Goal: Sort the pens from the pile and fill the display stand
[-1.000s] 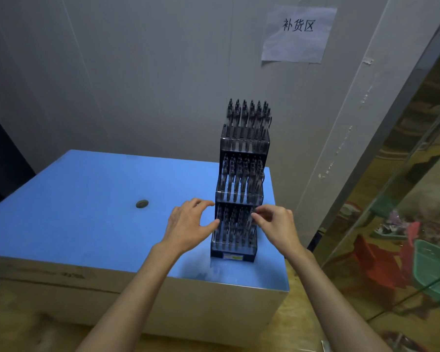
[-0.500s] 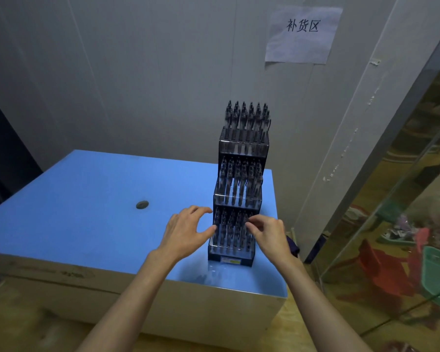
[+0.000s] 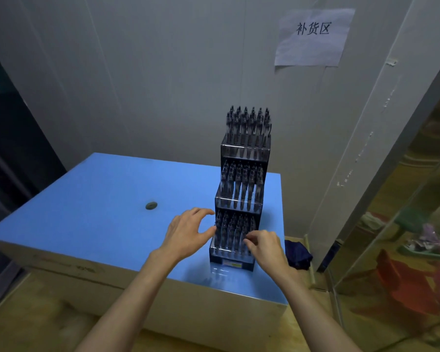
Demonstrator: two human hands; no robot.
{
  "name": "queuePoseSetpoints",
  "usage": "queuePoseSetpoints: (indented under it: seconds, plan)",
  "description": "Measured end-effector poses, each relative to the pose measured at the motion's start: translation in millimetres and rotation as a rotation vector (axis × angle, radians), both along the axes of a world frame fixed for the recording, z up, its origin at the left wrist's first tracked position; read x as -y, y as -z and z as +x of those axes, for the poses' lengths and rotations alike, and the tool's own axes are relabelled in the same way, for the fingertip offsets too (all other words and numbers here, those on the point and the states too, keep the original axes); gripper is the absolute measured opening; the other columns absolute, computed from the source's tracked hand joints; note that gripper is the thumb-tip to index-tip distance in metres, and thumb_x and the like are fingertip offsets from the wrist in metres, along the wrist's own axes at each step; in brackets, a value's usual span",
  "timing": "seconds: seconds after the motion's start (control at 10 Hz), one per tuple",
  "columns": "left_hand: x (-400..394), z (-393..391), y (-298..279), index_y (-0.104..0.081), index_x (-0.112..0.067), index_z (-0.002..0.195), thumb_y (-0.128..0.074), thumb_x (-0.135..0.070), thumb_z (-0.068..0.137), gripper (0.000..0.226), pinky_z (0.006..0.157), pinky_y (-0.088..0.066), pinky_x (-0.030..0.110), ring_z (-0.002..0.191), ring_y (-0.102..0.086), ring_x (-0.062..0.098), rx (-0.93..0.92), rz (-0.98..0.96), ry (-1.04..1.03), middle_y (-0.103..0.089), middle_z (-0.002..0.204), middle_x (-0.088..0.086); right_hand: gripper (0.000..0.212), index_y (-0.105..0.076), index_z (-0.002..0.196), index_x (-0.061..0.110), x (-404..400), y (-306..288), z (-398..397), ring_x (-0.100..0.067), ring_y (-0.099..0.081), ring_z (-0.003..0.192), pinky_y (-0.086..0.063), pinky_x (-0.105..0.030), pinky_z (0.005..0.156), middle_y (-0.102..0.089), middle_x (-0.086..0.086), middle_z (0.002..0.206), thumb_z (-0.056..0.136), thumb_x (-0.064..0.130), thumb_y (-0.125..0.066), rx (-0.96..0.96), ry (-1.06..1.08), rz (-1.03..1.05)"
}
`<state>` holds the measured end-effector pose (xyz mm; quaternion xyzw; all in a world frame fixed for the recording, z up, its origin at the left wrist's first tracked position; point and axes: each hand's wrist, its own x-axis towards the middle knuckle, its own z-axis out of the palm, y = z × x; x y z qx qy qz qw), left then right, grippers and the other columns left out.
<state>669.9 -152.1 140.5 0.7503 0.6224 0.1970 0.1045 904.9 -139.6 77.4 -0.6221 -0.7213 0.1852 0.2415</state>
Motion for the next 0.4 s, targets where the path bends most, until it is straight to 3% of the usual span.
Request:
queuePoseSetpoints:
  seconds: [0.2,0.4]
  plan:
    - [4,2,-11,-0.053,-0.034,0.138,-0.054,-0.053,0.096,0.046,0.107,-0.040,0.039,0.130,-0.051,0.014,-0.040,-0.027,-0.006,-0.056,0.141,-0.011,0.015,-0.077,0.097,0.012,-1,-5,5,-0.021,-0.068,0.084,-0.057,-0.040,0.081,-0.075,-0.005,0.088,0.094,0.023,-0.066,0.014,0.001,-0.029]
    - [3,0,-42,-0.050,-0.033,0.143,-0.053,-0.053,0.097,0.050,0.108,-0.040,0.040,0.133,-0.050,0.016,-0.049,0.058,0.015,-0.054,0.145,-0.008,0.019,-0.074,0.097,0.021,-3,-31,18,-0.015,-0.068,0.084,-0.057,-0.038,0.079,-0.074,0.006,0.089,0.090,0.038,-0.068,0.089,0.014,-0.003]
